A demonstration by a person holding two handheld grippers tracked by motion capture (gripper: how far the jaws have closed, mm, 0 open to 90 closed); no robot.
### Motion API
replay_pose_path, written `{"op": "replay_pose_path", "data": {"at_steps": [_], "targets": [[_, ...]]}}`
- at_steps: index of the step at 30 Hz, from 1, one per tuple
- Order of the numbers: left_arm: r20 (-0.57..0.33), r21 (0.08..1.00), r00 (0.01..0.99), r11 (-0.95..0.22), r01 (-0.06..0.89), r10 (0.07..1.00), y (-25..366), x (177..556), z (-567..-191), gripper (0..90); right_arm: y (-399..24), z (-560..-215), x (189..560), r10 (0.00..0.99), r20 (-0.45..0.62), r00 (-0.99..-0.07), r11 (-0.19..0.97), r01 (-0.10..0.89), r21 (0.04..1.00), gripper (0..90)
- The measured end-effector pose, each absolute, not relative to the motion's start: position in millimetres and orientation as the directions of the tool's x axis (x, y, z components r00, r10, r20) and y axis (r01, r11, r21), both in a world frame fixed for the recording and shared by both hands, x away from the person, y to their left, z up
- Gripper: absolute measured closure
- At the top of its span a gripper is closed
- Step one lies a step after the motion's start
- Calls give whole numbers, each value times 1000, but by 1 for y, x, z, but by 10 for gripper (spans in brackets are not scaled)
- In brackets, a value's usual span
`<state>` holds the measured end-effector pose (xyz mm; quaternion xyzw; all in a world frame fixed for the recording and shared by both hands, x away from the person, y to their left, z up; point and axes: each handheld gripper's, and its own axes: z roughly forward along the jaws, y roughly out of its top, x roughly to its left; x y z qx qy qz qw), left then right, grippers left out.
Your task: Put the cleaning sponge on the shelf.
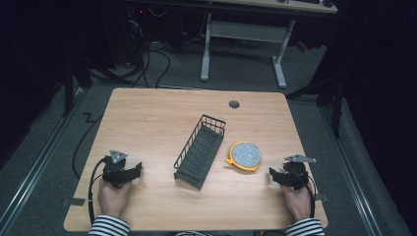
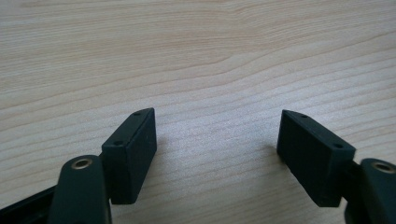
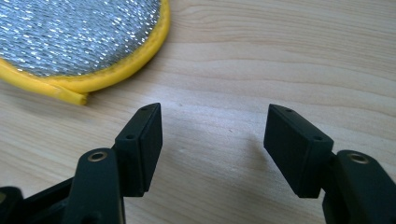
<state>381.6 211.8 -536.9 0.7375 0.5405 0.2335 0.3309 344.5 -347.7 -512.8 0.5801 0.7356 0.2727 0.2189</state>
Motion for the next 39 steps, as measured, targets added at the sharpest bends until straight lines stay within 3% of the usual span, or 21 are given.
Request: {"op": "replay_pose_path", "data": {"at_steps": [4,15,23,39], "targets": [[-14,739,309,-199,643,951,212,382,-537,277,-343,-496,350,965,15,-262,191,741,644,412],[-15,740,311,-199,643,950,212,382,-537,276,-320,-465,379,941,54,-333,239,770,591,398],[-15,740,311,-199,643,950,212,382,-537,275,-304,-463,401,938,89,-335,237,807,541,363],[-14,740,316,-203,641,949,211,382,-537,274,-288,-476,429,944,119,-308,224,863,453,396]]}}
